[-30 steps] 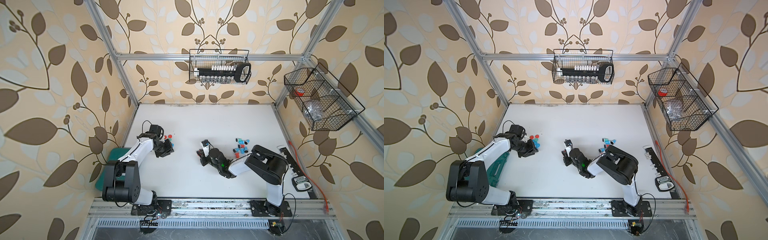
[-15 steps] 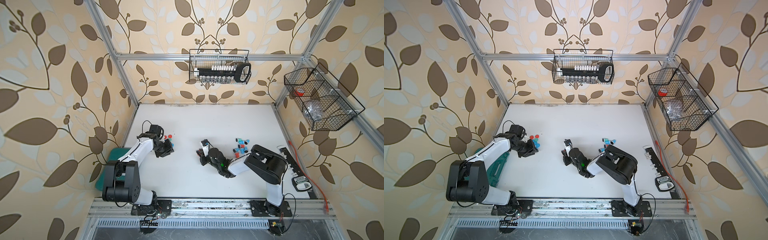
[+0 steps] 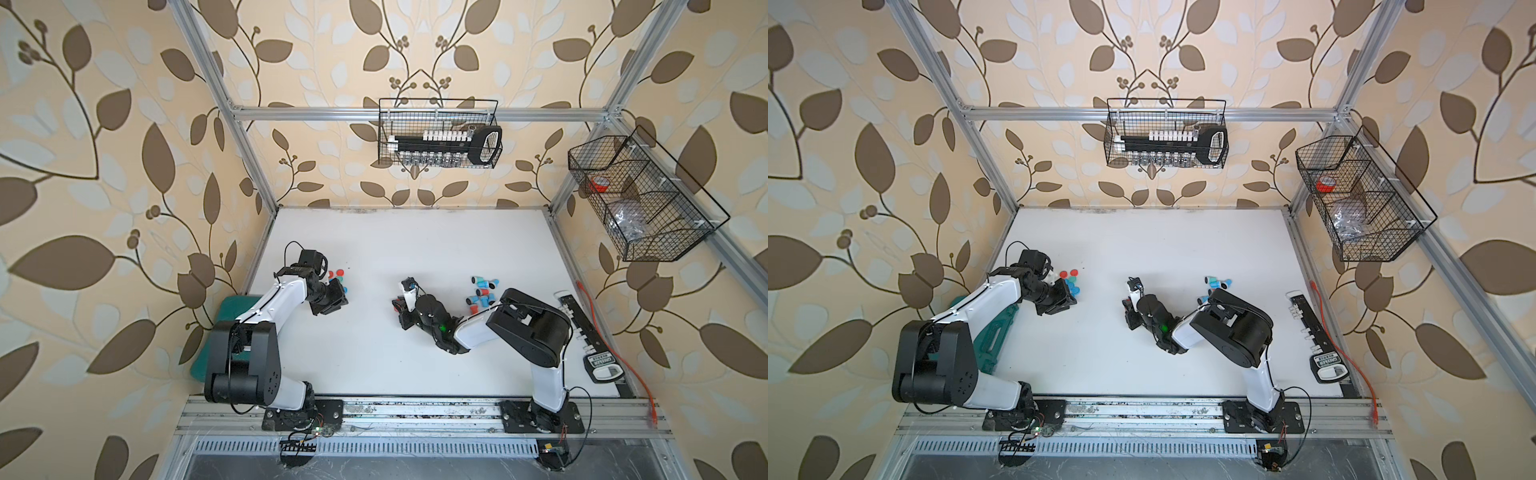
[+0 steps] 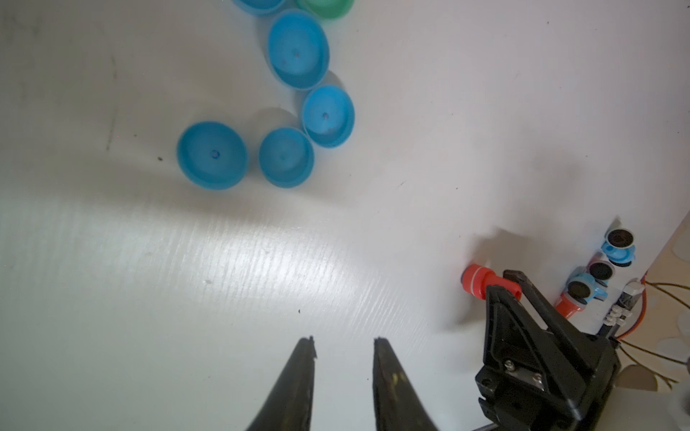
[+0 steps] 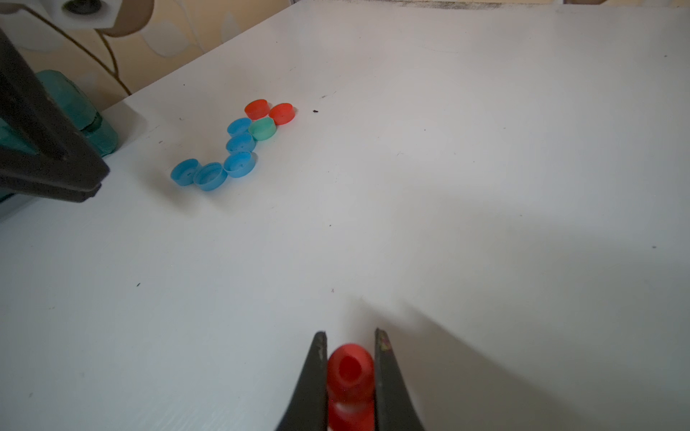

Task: Close the stamp cap
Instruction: Close the cover of the stamp.

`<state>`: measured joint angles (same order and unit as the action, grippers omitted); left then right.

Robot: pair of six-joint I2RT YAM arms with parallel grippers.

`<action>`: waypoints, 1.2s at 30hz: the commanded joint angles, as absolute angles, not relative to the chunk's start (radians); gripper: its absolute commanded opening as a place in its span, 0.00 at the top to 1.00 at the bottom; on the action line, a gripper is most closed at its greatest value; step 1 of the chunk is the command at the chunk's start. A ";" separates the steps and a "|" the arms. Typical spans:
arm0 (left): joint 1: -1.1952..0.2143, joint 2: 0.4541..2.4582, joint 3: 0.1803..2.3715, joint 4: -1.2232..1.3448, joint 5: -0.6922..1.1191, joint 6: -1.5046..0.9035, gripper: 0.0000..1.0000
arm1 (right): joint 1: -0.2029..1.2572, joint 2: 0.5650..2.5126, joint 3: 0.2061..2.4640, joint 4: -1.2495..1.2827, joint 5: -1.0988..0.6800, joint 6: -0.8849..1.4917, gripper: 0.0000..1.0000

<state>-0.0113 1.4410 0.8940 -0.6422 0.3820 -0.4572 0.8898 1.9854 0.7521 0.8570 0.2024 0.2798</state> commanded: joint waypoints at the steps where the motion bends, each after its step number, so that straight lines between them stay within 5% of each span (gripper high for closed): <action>1: 0.001 1.434 0.887 -0.638 0.374 -0.471 0.70 | 0.888 2.006 0.741 0.848 0.209 0.279 1.00; 11: 0.001 1.425 0.887 -0.644 0.364 -0.470 0.66 | 0.889 2.008 0.722 0.856 0.200 0.289 1.00; 28: 0.001 1.415 0.879 -0.642 0.358 -0.474 0.60 | 0.908 1.954 0.699 0.863 0.173 0.287 0.51; 36: 0.001 1.404 0.880 -0.643 0.359 -0.480 0.60 | 0.905 1.814 0.715 0.721 0.215 0.203 0.41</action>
<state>-0.0113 1.4406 0.8845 -0.6392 0.3630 -0.4755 0.9012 1.8854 0.7036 0.7967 0.1879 0.2523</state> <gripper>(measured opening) 0.405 0.588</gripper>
